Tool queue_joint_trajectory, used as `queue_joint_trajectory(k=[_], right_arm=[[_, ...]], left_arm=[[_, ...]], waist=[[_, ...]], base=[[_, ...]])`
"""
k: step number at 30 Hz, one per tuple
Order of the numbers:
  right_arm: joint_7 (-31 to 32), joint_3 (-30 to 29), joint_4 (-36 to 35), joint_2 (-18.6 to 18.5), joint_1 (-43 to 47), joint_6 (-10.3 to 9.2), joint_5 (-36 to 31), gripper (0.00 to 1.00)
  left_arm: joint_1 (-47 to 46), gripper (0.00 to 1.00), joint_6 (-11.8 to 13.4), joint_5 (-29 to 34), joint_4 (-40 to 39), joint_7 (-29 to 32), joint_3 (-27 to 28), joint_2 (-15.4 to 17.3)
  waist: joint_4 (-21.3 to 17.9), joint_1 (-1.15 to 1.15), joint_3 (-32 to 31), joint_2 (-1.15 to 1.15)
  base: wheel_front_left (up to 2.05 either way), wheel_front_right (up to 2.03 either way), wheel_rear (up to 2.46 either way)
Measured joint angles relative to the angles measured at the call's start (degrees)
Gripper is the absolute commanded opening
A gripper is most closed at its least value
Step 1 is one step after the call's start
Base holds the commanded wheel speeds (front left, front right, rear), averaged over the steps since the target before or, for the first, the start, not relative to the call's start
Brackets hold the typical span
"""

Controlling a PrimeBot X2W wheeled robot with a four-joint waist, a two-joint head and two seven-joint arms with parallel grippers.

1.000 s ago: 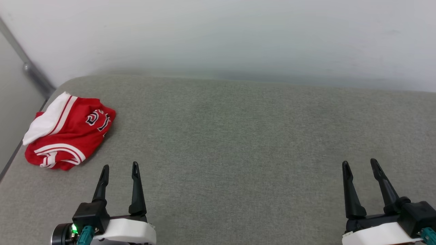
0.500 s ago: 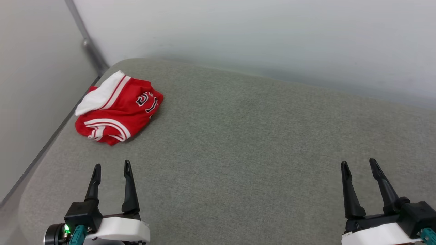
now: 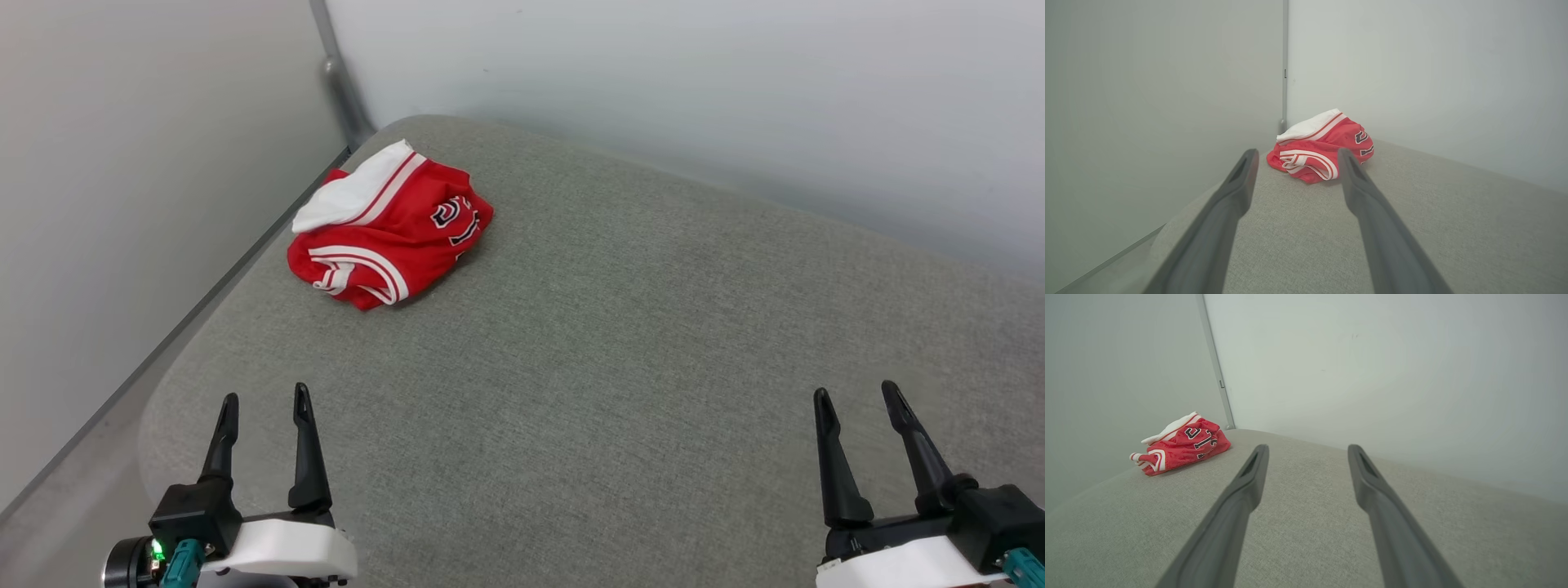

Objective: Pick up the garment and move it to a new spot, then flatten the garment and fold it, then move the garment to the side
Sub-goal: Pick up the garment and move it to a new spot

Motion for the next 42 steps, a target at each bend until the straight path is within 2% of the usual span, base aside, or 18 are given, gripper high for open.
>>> queue_joint_trajectory(k=[5, 11, 17, 23, 27, 32, 38, 40, 42], right_arm=[[0.0, 0.15, 0.0, 0.0, 0.0, 0.0, -0.4, 1.0], [0.0, 0.44, -0.12, 0.0, -0.01, 0.0, -1.02, 1.0], [0.0, 0.49, -0.96, 0.0, -0.93, 0.0, -2.47, 1.0], [0.0, 0.04, -2.22, 0.0, -2.99, 0.0, -5.11, 1.0], [0.01, -0.44, -3.07, 0.01, -4.77, 0.0, -6.89, 1.0], [0.01, -0.8, -4.61, 0.04, -7.32, 0.0, -8.88, 1.0], [0.01, -1.0, -7.16, 0.08, -9.45, 0.0, -10.68, 1.0], [0.01, -1.08, -8.01, 0.08, -10.12, 0.0, -11.18, 1.0], [0.01, -1.23, -8.81, 0.08, -10.68, 0.0, -11.62, 1.0]], left_arm=[[0.01, 1.0, -0.02, -0.03, 0.12, 0.0, 0.35, 0.0], [-0.84, 1.0, -0.68, -0.02, 0.64, 0.0, 1.29, -0.01], [-8.33, 1.0, -4.39, 1.48, 1.7, 0.0, 5.35, 0.27], [-20.65, 1.0, -8.18, 1.12, 4.3, -0.01, 11.03, 3.23], [-28.42, 1.0, -9.58, 1.1, 5.6, 0.0, 13.0, 4.82], [-36.72, 1.0, -11.12, 0.56, 9.29, -0.01, 13.8, 7.92], [-45.08, 1.0, -11.73, -0.98, 19.84, 0.02, 11.66, 14.36], [-48.6, 1.0, -11.94, -3.46, 22.97, 2.41, 9.61, 16.68], [-50.77, 1.0, -11.95, -7.25, 25.46, 7.4, 5.57, 19.15]], waist=[[1.46, 0.0, -0.1, 0.0], [1.33, 0.0, 0.18, 0.0], [0.2, 0.0, 2.04, 0.0], [-1.6, 0.0, 5.97, 0.0], [-3.01, 0.0, 9.68, 0.0], [-4.81, 0.01, 14.84, 0.0], [-6.87, 0.01, 20.55, 0.0], [-7.52, 0.01, 22.18, 0.0], [-8.15, 0.01, 23.61, 0.0]], base=[[0.0, 0.0, 0.0], [0.0, 0.0, 0.0], [0.0, 0.0, 0.0], [0.0, 0.0, 0.0], [0.0, 0.0, 0.0], [0.0, 0.0, 0.0], [0.0, 0.0, 0.0], [0.0, 0.0, 0.0], [0.0, 0.0, 0.0]])
